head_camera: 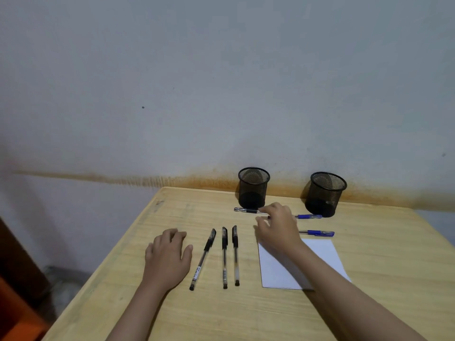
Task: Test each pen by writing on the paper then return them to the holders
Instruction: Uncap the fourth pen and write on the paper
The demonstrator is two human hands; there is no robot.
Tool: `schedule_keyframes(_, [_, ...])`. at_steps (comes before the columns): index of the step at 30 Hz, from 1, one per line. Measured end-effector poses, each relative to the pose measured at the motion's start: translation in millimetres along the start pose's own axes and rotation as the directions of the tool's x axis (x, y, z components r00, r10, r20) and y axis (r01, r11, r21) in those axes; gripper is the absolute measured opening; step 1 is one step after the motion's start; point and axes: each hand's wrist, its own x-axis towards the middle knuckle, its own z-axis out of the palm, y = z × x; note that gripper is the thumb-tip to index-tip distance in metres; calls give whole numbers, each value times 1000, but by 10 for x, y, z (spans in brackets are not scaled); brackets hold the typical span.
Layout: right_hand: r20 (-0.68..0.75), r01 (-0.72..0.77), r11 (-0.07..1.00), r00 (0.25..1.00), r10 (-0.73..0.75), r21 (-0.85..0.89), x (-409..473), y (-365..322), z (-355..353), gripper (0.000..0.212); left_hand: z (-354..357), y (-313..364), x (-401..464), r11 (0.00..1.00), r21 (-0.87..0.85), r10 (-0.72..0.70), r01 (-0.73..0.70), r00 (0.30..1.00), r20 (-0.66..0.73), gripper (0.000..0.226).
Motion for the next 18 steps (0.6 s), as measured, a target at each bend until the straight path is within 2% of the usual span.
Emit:
schedule_keyframes(4, [13, -51, 983, 998, 54, -178, 275, 159, 22, 34, 9, 23, 15, 999, 40, -35, 30, 991, 130, 53])
schedule_keyframes(8, [56, -34, 968, 997, 50, -248, 376, 186, 69, 28, -7, 27, 25, 998, 56, -40, 32, 986, 160, 55])
schedule_keyframes(14, [59, 24, 964, 998, -9, -264, 442, 220, 130, 26, 4, 19, 28, 998, 54, -46, 37, 986, 161, 54])
schedule_keyframes(18, [-8, 62, 974, 998, -65, -218, 463, 226, 58, 25, -5, 20, 32, 998, 49, -49, 41, 986, 157, 54])
